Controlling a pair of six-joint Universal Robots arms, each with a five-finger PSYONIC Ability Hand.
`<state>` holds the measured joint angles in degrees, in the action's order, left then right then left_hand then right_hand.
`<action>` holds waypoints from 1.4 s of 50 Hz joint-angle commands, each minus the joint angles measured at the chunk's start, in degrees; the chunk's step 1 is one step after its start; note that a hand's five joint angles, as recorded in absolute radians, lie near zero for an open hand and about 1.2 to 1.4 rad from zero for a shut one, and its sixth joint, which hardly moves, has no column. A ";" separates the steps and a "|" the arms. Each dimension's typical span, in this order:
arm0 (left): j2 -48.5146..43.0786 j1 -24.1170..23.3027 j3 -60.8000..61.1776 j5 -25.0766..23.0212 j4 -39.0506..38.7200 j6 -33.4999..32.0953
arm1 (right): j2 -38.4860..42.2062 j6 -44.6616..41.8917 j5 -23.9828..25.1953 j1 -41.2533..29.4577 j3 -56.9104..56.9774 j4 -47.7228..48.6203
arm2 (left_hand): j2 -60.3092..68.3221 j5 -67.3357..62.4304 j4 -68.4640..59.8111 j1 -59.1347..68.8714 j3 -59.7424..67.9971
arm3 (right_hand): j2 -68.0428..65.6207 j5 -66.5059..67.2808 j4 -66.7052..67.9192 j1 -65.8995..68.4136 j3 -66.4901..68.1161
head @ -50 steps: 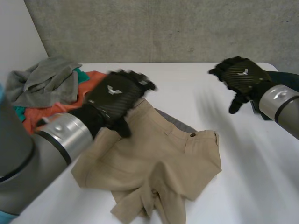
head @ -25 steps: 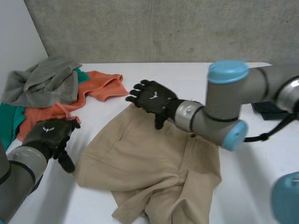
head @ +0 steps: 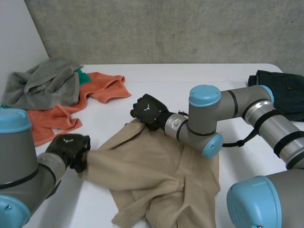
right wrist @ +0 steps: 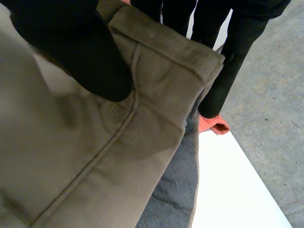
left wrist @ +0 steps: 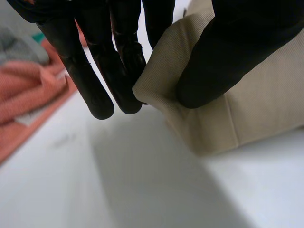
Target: Fold the laundry.
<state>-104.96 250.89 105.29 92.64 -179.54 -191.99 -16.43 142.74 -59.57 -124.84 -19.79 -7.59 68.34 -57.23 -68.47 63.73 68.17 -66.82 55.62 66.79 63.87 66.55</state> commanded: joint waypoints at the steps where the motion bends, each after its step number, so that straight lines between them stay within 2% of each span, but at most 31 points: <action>1: 5.82 -3.48 -3.86 -0.01 -0.02 -0.32 | -2.45 0.26 -2.12 -0.05 -0.69 0.38 | 11.66 -12.77 -11.53 16.27 11.83 | -13.18 14.38 13.21 16.13 13.45; 7: 10.74 -4.18 -8.34 0.08 -1.51 -1.11 | -15.36 0.35 -10.99 1.35 -8.41 0.56 | 11.66 -12.77 -11.53 16.27 11.83 | -13.18 14.38 13.21 16.13 13.45; 10: 12.76 -4.45 -11.42 0.17 -2.30 -2.77 | -26.69 0.61 -13.81 3.02 -17.37 0.91 | 11.66 -12.77 -11.53 16.27 11.83 | -13.18 14.38 13.21 16.13 13.45; 16: 15.31 -5.94 -18.00 0.26 -3.71 -12.86 | -48.03 0.61 -15.84 8.02 -31.69 3.55 | 11.66 -12.77 -11.53 16.27 11.83 | -13.18 14.38 13.21 16.13 13.45; 20: 17.85 -7.78 -20.82 0.43 -5.02 -18.23 | -58.08 0.26 -17.77 10.49 -37.07 1.89 | 11.66 -12.77 -11.53 16.27 11.83 | -13.18 14.38 13.21 16.13 13.45; 27: 26.20 -12.26 -25.39 0.61 -6.96 -20.09 | -71.08 0.17 -18.30 12.86 -39.89 -7.25 | 11.66 -12.77 -11.53 16.27 11.83 | -13.18 14.38 13.21 16.13 13.45; 33: 28.41 -13.94 -29.09 0.70 -7.05 -20.18 | -77.78 0.08 -18.30 12.87 -39.54 -8.75 | 11.66 -12.77 -11.53 16.27 11.83 | -13.18 14.38 13.21 16.13 13.45; 38: 26.22 -14.38 -31.81 0.96 -7.23 -20.36 | -77.44 0.26 -18.48 13.48 -38.84 -9.11 | 11.66 -12.77 -11.53 16.27 11.83 | -13.18 14.38 13.21 16.13 13.45; 41: 21.04 -14.29 -33.75 1.40 -7.23 -20.36 | -74.20 0.52 -18.48 13.74 -38.40 -9.19 | 11.66 -12.77 -11.53 16.27 11.83 | -13.18 14.38 13.21 16.13 13.45; 49: 4.61 -13.15 -38.22 1.14 -7.84 -21.32 | -58.03 0.61 -19.62 13.75 -33.83 -8.84 | 11.66 -12.77 -11.53 16.27 11.83 | -13.18 14.38 13.21 16.13 13.45; 53: -5.06 -12.53 -43.32 1.05 -11.87 -23.78 | -48.10 0.70 -21.55 13.22 -29.88 -7.27 | 11.66 -12.77 -11.53 16.27 11.83 | -13.18 14.38 13.21 16.13 13.45; 57: -15.25 -12.27 -51.05 0.78 -18.37 -26.68 | -38.61 0.79 -25.94 12.87 -24.78 0.54 | 11.66 -12.77 -11.53 16.27 11.83 | -13.18 14.38 13.21 16.13 13.45; 59: -22.28 -12.18 -57.81 0.87 -21.98 -28.96 | -34.12 0.52 -28.58 12.87 -23.37 9.14 | 11.66 -12.77 -11.53 16.27 11.83 | -13.18 14.38 13.21 16.13 13.45; 63: -33.27 -12.01 -70.37 0.79 -25.68 -33.53 | -27.53 -0.18 -30.52 12.43 -23.19 26.89 | 11.66 -12.77 -11.53 16.27 11.83 | -13.18 14.38 13.21 16.13 13.45; 64: -35.29 -12.01 -73.10 0.87 -25.94 -34.32 | -26.30 -0.27 -30.34 12.43 -23.10 29.54 | 3.02 -4.13 -2.90 7.63 3.19 | -6.41 7.61 6.44 9.36 6.68; 65: -37.05 -12.01 -75.39 0.96 -25.95 -35.20 | -24.98 -0.44 -30.17 12.25 -23.19 32.18 | -11.05 9.94 11.18 -6.44 -10.88 | 11.31 -10.11 -11.28 -8.36 -11.04; 66: -39.94 -12.09 -78.72 1.22 -25.86 -36.08 | -22.70 -1.75 -30.34 12.25 -22.41 34.29 | -42.67 41.56 42.79 -38.06 -42.49 | 50.29 -49.09 -50.26 -47.34 -50.02; 67: -40.92 -12.09 -79.45 1.23 -25.86 -36.35 | -21.98 -2.72 -30.60 12.25 -22.05 33.88 | -53.98 52.87 54.10 -49.37 -53.80 | 56.82 -55.62 -56.79 -53.87 -56.55; 68: -41.37 -12.09 -79.54 1.23 -25.86 -36.53 | -21.46 -3.69 -30.78 12.16 -21.53 33.09 | -58.34 57.23 58.47 -53.73 -58.17 | 56.82 -55.62 -56.79 -53.87 -56.55; 70: -41.03 -12.27 -78.32 1.84 -25.77 -36.44 | -21.54 -5.10 -31.04 11.81 -21.17 29.05 | -58.34 57.23 58.47 -53.73 -58.17 | 56.82 -55.62 -56.79 -53.87 -56.55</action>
<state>-141.36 238.88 31.56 93.65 -205.33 -226.55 -41.23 141.43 -90.14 -112.53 -42.10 21.09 28.66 -19.03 -28.55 22.58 29.35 -26.53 16.49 28.48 25.74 28.11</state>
